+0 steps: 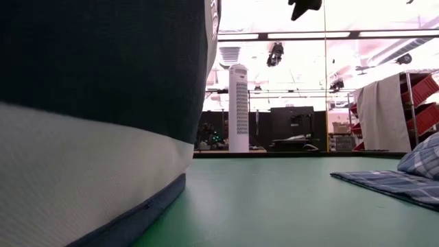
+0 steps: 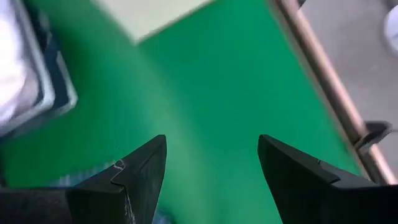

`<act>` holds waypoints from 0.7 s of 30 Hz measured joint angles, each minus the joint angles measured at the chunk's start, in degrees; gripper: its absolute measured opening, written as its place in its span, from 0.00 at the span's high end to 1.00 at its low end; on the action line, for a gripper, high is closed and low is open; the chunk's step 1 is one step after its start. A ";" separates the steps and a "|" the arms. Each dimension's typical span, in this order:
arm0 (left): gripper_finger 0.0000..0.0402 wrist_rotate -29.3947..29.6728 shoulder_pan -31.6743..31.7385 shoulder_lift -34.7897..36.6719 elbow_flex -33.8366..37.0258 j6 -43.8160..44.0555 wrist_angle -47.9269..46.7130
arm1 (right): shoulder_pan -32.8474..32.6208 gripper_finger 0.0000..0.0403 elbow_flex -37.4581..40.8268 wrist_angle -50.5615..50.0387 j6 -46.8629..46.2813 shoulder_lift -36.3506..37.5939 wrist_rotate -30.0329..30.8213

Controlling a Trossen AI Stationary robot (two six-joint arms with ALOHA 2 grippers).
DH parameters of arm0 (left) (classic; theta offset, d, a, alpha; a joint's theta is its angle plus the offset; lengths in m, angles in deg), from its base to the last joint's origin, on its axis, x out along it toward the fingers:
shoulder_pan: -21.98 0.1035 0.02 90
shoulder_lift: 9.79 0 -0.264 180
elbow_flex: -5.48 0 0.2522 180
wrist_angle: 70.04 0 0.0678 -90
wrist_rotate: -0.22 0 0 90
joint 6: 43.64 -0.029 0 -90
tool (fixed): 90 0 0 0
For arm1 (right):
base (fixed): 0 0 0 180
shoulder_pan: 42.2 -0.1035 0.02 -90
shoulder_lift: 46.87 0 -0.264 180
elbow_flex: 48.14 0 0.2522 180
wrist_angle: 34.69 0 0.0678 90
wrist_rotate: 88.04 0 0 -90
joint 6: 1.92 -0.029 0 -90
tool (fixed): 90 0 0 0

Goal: Sort clothes
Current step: Put the blue striped long-sleeve polo into the white laundry organizer

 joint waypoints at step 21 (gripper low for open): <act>0.17 3.30 -3.37 -0.08 -10.84 -8.57 21.66 | -28.45 0.39 37.35 2.73 -25.84 11.53 -5.12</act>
